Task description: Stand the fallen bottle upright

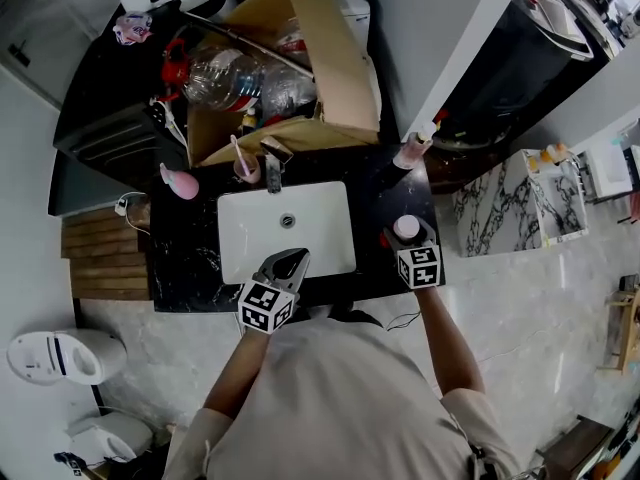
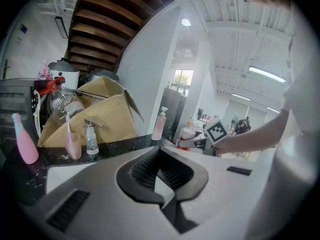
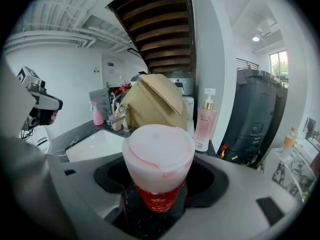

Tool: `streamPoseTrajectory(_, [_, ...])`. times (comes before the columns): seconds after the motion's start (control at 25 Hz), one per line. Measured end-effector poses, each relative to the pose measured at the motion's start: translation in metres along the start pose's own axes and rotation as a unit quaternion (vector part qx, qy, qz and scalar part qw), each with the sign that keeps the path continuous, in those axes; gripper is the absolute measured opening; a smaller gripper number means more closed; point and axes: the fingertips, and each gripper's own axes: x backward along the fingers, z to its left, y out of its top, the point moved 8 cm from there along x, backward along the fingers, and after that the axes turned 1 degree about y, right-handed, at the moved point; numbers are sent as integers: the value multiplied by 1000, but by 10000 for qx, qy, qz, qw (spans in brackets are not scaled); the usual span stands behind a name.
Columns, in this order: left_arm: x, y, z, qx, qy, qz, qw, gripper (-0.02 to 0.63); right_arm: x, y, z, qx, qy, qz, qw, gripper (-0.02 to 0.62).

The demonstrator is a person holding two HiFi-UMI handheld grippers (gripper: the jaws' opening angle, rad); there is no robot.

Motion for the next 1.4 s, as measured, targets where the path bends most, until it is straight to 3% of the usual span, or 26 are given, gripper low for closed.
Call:
streamPoseTrajectory(0.64, [-19,8,-20,-49,-217,24,9997,8,22,7,-6,-239,269,-142,9993,330])
streamPoseTrajectory(1.4, [-37,35,-29,-270,-1052,-73,9941,8,108,16,2,-615,-354,-409,9966,328])
